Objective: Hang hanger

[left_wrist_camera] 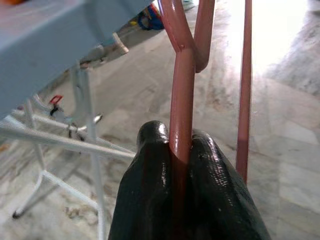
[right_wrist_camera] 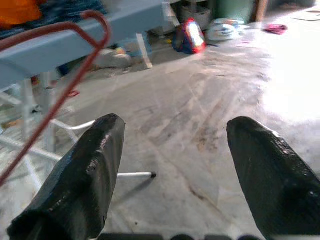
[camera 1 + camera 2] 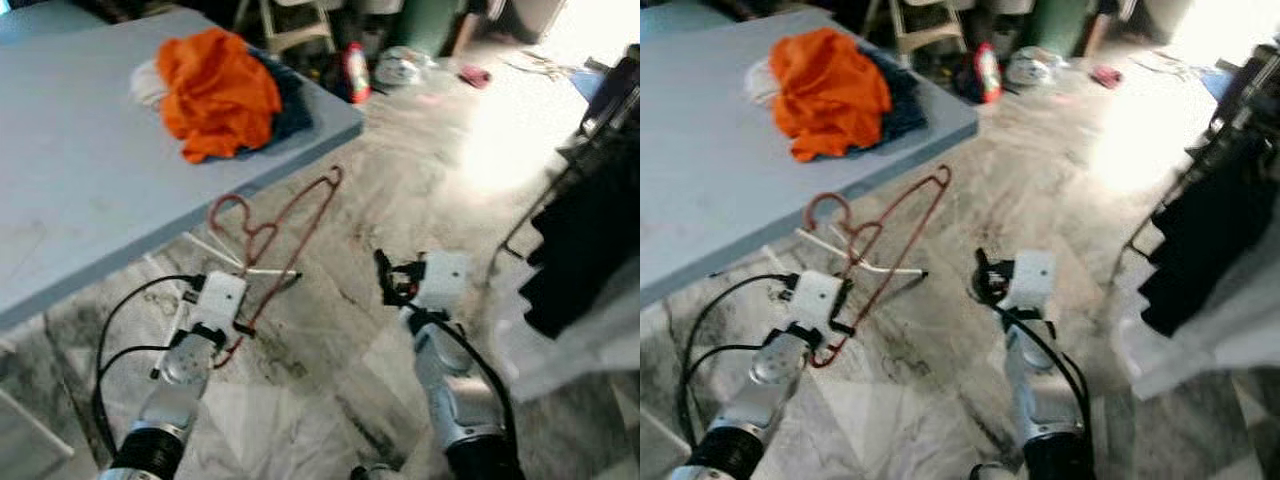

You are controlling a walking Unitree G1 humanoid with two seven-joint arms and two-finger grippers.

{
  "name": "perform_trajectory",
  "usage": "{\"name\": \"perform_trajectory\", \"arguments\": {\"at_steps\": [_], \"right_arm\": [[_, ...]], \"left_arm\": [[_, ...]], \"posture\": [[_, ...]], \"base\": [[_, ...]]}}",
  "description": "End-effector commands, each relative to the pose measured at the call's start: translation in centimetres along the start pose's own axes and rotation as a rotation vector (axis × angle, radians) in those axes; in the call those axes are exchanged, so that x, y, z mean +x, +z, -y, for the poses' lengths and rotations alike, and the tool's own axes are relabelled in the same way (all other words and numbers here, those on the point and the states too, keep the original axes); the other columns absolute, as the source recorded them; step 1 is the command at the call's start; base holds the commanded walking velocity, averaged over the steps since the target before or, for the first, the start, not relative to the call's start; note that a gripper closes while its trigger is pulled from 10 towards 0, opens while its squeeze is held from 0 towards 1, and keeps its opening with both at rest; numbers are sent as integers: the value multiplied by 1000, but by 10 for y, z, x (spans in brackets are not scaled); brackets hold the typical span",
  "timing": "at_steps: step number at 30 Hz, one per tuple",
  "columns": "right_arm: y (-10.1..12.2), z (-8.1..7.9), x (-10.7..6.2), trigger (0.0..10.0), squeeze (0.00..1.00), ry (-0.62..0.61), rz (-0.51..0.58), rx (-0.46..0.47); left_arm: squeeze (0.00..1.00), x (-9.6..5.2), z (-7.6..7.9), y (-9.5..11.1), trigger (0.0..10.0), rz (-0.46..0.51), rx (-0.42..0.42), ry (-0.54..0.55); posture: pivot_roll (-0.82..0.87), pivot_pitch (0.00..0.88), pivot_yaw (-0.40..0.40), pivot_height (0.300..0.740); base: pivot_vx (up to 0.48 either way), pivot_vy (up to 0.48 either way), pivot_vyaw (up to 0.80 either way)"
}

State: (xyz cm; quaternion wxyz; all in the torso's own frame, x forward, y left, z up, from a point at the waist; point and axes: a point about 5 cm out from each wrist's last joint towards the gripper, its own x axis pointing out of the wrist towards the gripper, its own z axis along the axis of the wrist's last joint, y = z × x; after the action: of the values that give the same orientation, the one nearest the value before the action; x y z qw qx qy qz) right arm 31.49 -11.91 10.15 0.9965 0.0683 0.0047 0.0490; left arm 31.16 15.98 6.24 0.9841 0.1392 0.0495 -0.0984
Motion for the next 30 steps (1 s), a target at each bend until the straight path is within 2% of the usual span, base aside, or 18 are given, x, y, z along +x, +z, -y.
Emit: {"name": "perform_trajectory", "arguments": {"at_steps": [1,6,16,20,25,30], "right_arm": [[1,10,-2,10000,0,-37,1,-8],[1,10,-2,10000,0,-40,2,-7],[1,9,-2,10000,0,-41,1,-5],[1,8,-2,10000,0,-44,4,-7],[2,8,-3,10000,0,-42,11,-11],[2,7,-4,10000,0,-42,7,-9]], "left_arm": [[0,1,13,2,10000,10,4,-39],[0,0,14,2,10000,9,4,-47],[0,0,15,3,10000,16,8,-64],[0,-1,22,6,10000,55,-6,-127],[0,-1,27,8,10000,63,-20,-165],[0,-2,28,8,10000,67,-29,-185]], "posture": [[82,169,-20,740],[82,171,-19,740],[82,172,-17,740],[75,179,-10,740],[71,186,-11,740],[70,192,-11,740]], "base": [[0,345,-800],[0,322,-800],[0,0,-800],[0,0,-794],[0,0,0],[0,-101,-736]]}}
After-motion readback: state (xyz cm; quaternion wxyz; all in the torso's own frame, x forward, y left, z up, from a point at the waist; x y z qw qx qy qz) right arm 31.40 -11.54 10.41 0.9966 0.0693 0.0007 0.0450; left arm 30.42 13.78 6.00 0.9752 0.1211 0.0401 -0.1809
